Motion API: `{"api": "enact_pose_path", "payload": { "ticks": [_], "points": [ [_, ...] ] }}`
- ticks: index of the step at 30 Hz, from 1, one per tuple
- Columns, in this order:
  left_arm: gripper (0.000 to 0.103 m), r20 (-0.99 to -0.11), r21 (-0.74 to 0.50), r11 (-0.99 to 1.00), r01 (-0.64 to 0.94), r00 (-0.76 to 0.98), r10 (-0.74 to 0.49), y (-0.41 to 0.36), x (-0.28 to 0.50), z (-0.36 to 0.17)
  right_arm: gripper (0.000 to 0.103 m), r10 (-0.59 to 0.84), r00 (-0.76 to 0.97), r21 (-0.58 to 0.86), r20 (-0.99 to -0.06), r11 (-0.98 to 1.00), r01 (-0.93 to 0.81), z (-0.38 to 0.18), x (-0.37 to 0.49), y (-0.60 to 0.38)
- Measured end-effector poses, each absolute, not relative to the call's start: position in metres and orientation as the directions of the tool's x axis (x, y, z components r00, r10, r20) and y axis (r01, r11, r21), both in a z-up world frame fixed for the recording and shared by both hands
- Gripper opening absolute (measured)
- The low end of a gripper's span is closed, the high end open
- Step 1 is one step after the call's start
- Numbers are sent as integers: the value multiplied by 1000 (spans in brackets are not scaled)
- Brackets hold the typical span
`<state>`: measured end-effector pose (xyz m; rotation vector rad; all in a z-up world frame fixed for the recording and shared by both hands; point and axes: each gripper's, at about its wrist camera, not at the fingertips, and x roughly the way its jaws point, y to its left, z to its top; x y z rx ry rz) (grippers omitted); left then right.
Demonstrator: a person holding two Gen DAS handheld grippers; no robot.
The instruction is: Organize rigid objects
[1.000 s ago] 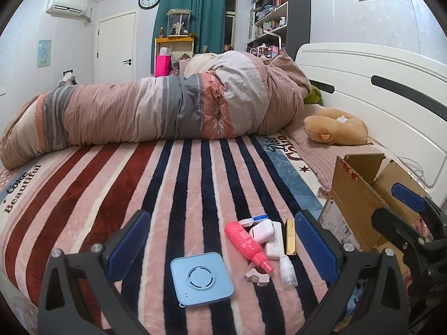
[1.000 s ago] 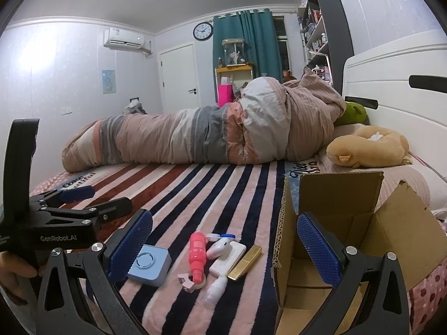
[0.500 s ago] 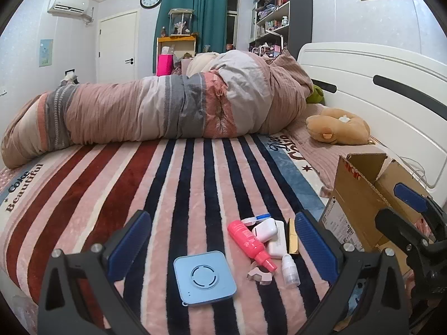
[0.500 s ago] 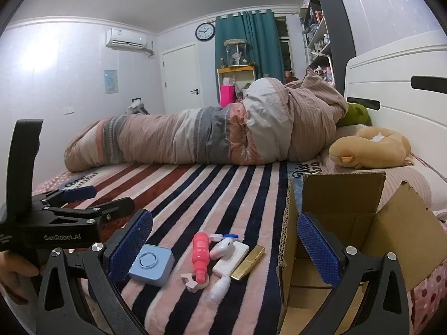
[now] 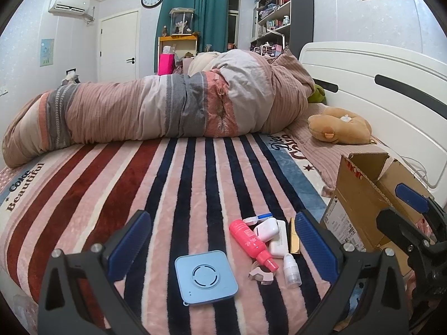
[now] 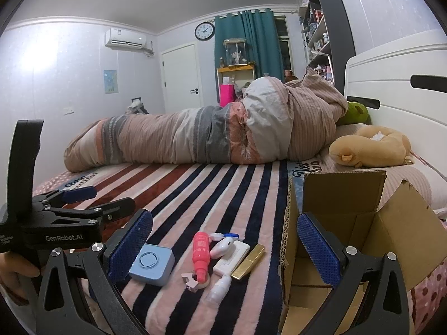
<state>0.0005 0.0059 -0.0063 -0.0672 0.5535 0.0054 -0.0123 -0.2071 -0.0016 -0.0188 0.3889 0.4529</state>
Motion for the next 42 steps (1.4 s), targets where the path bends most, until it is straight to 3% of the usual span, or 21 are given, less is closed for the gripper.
{"api": "enact_pose_path", "payload": {
  "ticks": [14,22,27,32,37,42],
  "points": [
    [103,-527,-58,998,-8,850,-24,10,2,-7,103,416,827,60,-378,902,-427,-1,-12,-206],
    [102,-506,-83,997,0,861,-43,57,0,-7,103,437,801,-84,-410,856,-510,11,-16,-160],
    [102,-534,-46,998,-39,845,8,97,3,-23,99,576,596,9,-560,723,-691,-18,5,-109],
    [102,-594,-59,998,-29,805,-11,134,14,-48,96,549,358,119,-755,652,-749,-85,39,-61],
    [102,-651,-91,996,14,756,-70,151,23,-76,96,492,223,198,-841,665,-720,-132,60,-38],
    [102,-678,-124,992,25,727,-103,158,27,-92,97,468,175,214,-866,665,-716,-146,67,-24]
  ]
}}
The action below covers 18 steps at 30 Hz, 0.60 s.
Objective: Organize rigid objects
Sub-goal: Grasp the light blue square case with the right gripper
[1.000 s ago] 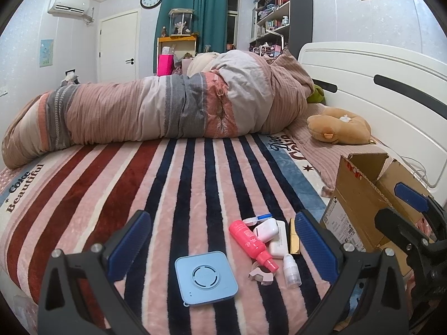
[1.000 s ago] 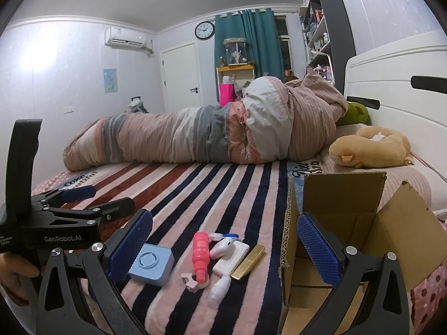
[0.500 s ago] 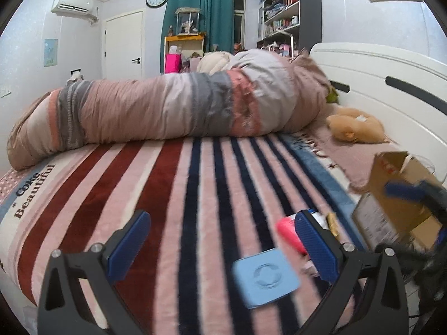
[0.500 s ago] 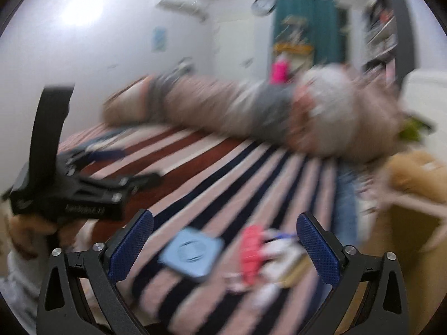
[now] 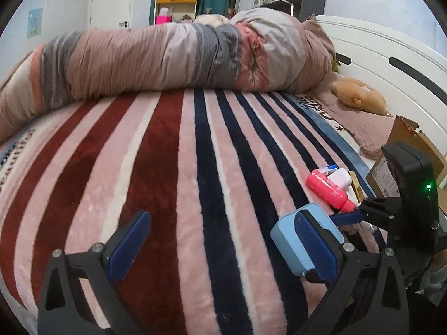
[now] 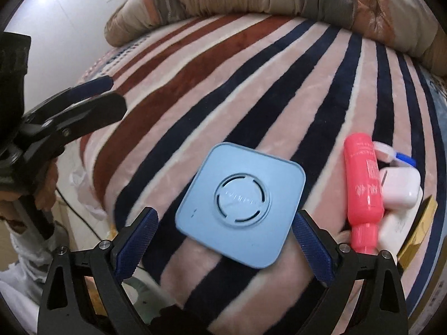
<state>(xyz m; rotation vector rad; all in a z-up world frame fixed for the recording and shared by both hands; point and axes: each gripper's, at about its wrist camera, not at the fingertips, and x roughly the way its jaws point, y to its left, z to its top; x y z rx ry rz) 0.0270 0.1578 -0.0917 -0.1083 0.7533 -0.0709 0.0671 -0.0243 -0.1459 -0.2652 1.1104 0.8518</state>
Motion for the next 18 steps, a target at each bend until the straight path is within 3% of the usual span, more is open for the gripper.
{"api": "enact_pose_path", "payload": {
  "ticks": [5,7,10,15,18],
  "points": [
    [102,-689,-130,991,43,714,-121,160,29,-98,97,420,175,191,-891,694,-694,-157,82,-10],
    [102,-697,-153,987,57,701,-149,162,31,-101,88,374,193,149,-907,715,-683,-165,85,-3],
    [102,-709,-197,976,90,675,-205,162,32,-105,85,362,215,119,-907,710,-694,-163,86,-3],
    [100,-680,-355,914,198,616,-398,155,37,-104,83,411,248,114,-877,681,-724,-148,80,-15],
    [90,-655,-428,865,262,570,-496,141,41,-96,83,479,291,124,-828,663,-738,-127,70,-22]
  ]
}}
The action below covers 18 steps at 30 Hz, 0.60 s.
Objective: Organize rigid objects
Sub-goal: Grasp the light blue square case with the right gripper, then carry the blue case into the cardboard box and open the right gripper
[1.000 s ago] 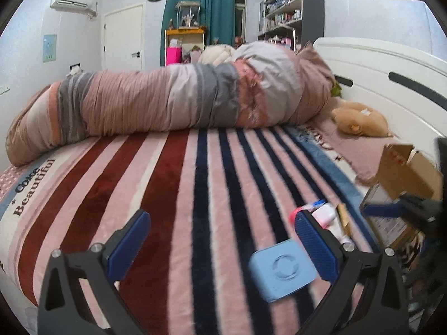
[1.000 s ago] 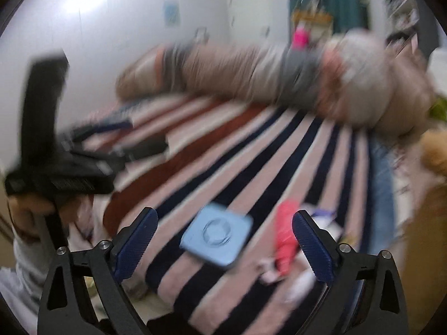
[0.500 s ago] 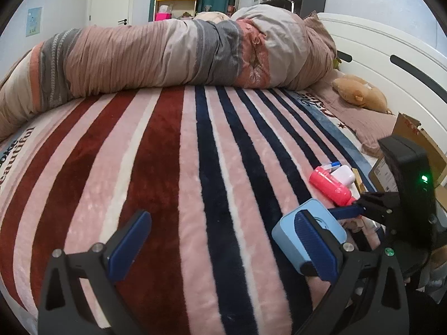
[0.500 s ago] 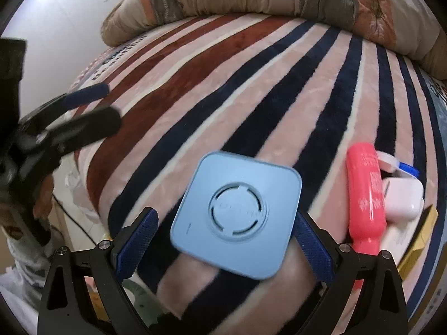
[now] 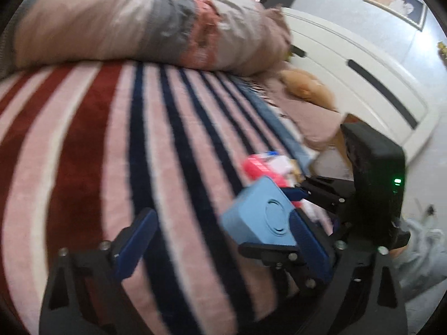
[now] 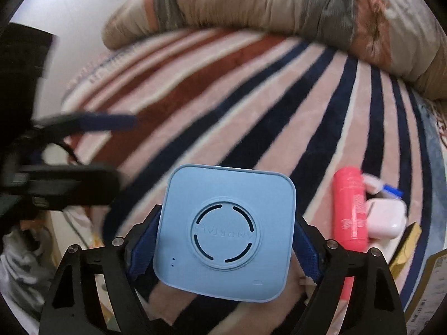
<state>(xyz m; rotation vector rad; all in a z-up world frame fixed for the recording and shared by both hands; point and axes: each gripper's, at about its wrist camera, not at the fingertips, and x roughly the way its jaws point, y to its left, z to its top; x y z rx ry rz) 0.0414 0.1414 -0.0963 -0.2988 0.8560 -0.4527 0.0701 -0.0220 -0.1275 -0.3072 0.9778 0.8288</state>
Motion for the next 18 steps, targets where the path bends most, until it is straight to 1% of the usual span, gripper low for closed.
{"api": "enact_pose_path", "payload": {
  "ticks": [3,6,8,9,10,11,14,15,16,18],
  "points": [
    [88,-620,-474,816,331,533,-576,122,46,-76,83,559,331,124,-760,626,-770,-96,57,-33],
    [80,-566,-520,753,402,499,-657,99,48,-45,83,604,372,112,-705,612,-783,-64,47,-41],
    [75,-545,-516,732,444,490,-681,79,48,-20,83,631,415,95,-656,614,-784,-42,41,-52],
    [70,-542,-506,732,457,491,-682,72,48,-12,83,641,436,86,-632,617,-782,-32,38,-57],
    [62,-538,-490,728,479,491,-685,59,47,3,83,652,455,79,-607,619,-781,-22,35,-65],
    [59,-534,-486,724,490,489,-690,54,48,11,83,662,476,67,-579,620,-781,-10,32,-75],
    [41,-529,-437,724,534,498,-687,20,51,41,82,661,533,40,-528,646,-762,14,26,-106],
    [34,-532,-411,724,555,499,-684,4,52,52,81,657,547,39,-519,658,-752,21,26,-115],
    [30,-532,-396,717,573,494,-688,-10,54,59,81,652,559,43,-512,669,-742,26,26,-126],
    [29,-540,-367,709,603,483,-690,-34,59,67,80,643,585,59,-494,696,-716,35,28,-156]
  ]
}}
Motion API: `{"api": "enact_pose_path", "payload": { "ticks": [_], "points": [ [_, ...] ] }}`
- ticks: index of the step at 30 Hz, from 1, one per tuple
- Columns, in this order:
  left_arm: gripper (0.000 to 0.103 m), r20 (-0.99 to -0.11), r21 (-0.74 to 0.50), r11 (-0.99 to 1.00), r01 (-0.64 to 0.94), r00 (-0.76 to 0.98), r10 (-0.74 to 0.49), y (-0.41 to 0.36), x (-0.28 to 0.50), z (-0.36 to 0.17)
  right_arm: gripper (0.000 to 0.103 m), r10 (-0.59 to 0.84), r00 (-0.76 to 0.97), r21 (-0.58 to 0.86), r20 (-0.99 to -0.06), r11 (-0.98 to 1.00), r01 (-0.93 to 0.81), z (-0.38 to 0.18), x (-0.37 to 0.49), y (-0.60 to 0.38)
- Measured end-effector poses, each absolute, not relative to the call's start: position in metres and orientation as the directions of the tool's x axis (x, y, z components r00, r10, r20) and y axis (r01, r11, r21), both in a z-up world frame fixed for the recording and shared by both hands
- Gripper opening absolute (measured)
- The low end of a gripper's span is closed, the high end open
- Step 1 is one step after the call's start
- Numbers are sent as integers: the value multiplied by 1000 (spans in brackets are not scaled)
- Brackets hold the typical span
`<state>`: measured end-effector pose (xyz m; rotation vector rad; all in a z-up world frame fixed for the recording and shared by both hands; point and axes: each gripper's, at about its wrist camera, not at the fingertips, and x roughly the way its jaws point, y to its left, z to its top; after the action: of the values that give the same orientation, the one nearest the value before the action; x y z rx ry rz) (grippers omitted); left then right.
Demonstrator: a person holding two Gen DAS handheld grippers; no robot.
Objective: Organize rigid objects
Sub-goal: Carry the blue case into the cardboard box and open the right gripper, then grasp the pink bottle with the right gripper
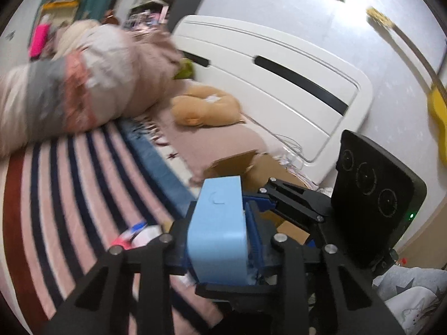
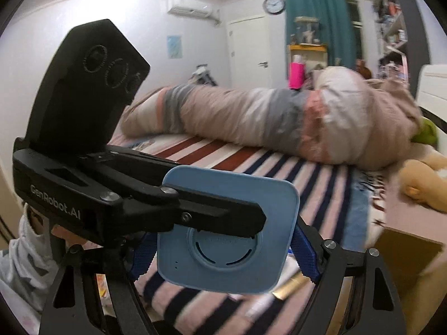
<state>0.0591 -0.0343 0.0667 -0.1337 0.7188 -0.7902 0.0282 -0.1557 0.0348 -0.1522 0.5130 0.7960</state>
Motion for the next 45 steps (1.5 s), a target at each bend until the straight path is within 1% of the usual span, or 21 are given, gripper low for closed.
{"api": "enact_pose_path", "payload": {
  "ticks": [4,8,10,14,16,18,20,22,23,24,26,28,30,32,34,36,39,40,43,45],
  "points": [
    [26,-574,-295,680,672,444,-688,-100,71,76,79,605,634,99,-483,757,-646,44,35,-215],
    [26,-612,-298,634,714,366,-701,-151,91,70,79,566,645,177,-513,805,-566,41,46,-271],
    [26,-631,-319,607,728,315,-709,-171,102,61,79,542,644,189,-540,824,-534,39,47,-292],
    [26,-668,-350,580,736,238,-705,-204,113,42,79,484,603,204,-634,857,-473,22,58,-322],
    [27,-683,-377,567,733,193,-705,-215,118,31,79,452,586,188,-672,870,-456,15,63,-329],
    [28,-696,-374,566,735,181,-695,-222,120,25,79,413,579,161,-703,885,-437,8,64,-332],
    [35,-717,-350,584,733,191,-670,-228,120,21,79,388,565,149,-728,894,-423,0,65,-333],
    [54,-738,-300,614,731,231,-635,-229,117,21,79,355,563,125,-746,906,-405,-6,65,-334],
    [58,-738,-289,620,729,242,-629,-228,117,21,79,333,570,106,-751,913,-394,-8,64,-334],
    [61,-736,-279,629,725,259,-625,-224,117,23,80,320,573,94,-754,917,-388,-9,63,-334],
    [63,-719,-272,644,715,294,-630,-209,114,30,86,304,579,78,-757,921,-381,-11,66,-334],
    [70,-701,-269,663,699,330,-632,-192,111,38,88,288,596,55,-750,924,-379,-9,62,-331],
    [73,-691,-251,688,681,372,-620,-175,107,45,88,287,611,36,-738,921,-389,-4,59,-325],
    [73,-680,-218,730,648,435,-590,-151,100,53,91,301,629,26,-717,913,-406,3,57,-316],
    [73,-667,-192,777,599,501,-551,-119,92,59,94,295,674,-24,-677,907,-421,13,48,-301],
    [74,-654,-176,818,547,556,-513,-88,86,62,94,299,708,-65,-639,897,-438,22,39,-286],
    [75,-646,-156,871,467,619,-447,-45,81,58,94,350,716,-71,-604,871,-486,33,30,-256],
    [75,-646,-153,889,432,636,-421,-27,79,55,94,374,707,-66,-600,858,-510,35,26,-243],
    [76,-647,-159,921,355,667,-369,19,71,37,94,430,651,-49,-626,811,-583,32,25,-204],
    [76,-649,-160,933,323,678,-346,40,67,25,91,447,607,-42,-656,782,-621,22,25,-175]
  ]
}}
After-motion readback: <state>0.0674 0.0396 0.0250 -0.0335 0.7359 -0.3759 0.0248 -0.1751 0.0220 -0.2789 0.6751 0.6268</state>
